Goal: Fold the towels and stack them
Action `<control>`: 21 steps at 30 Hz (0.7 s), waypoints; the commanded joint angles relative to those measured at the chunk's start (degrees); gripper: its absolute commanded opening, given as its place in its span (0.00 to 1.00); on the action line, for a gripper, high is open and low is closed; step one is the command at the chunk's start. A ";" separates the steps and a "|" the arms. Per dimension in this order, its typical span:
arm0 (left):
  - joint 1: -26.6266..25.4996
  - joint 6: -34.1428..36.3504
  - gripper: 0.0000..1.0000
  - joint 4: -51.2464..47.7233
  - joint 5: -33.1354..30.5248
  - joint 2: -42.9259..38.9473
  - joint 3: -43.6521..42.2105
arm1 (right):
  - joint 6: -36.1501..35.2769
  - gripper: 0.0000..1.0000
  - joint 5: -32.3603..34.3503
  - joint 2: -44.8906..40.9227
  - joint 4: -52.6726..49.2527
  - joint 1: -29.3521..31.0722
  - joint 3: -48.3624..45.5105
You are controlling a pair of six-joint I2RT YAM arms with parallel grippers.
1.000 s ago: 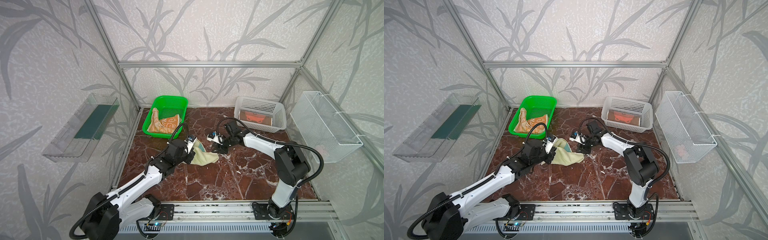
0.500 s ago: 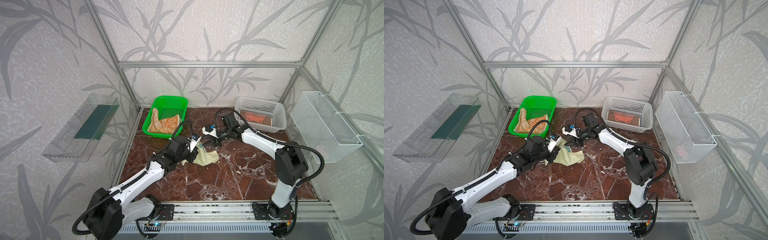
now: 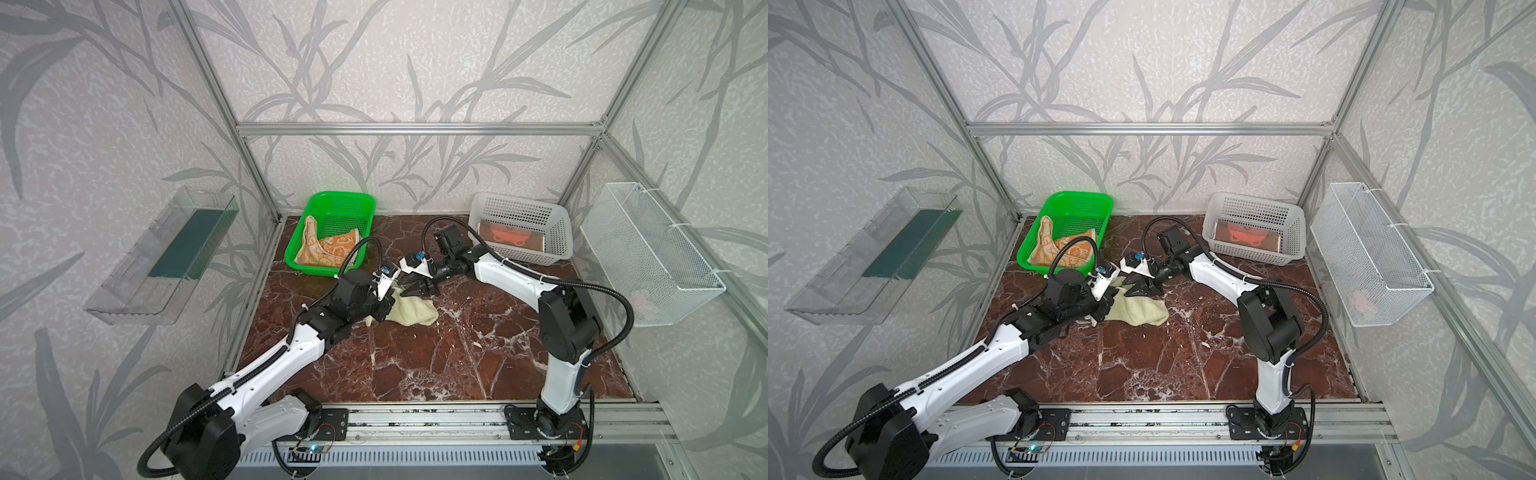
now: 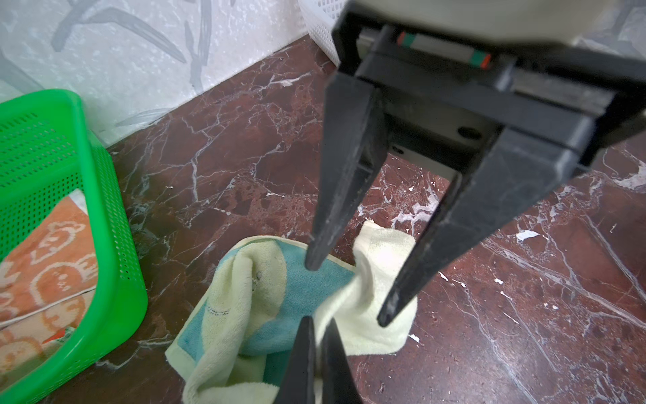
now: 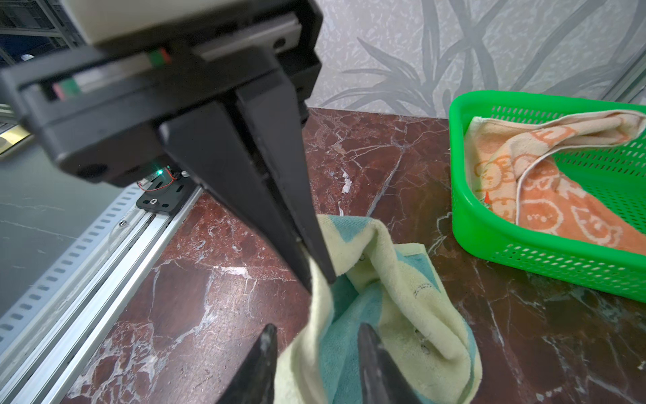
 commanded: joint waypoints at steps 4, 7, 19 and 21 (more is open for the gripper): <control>-0.06 1.26 0.00 3.27 -3.87 -2.42 1.74 | -5.20 0.36 -0.90 0.92 -7.16 0.31 -1.64; -0.05 1.35 0.00 3.68 -5.13 -2.86 1.89 | -7.12 0.36 0.85 0.87 -10.00 0.28 -1.72; 0.14 0.75 0.00 2.66 -11.89 -3.33 1.65 | -10.54 0.34 7.37 -1.67 -14.54 -1.95 -5.39; 0.19 0.64 0.00 2.83 -12.20 -3.28 1.53 | -10.64 0.34 7.79 -1.77 -15.00 -1.93 -5.68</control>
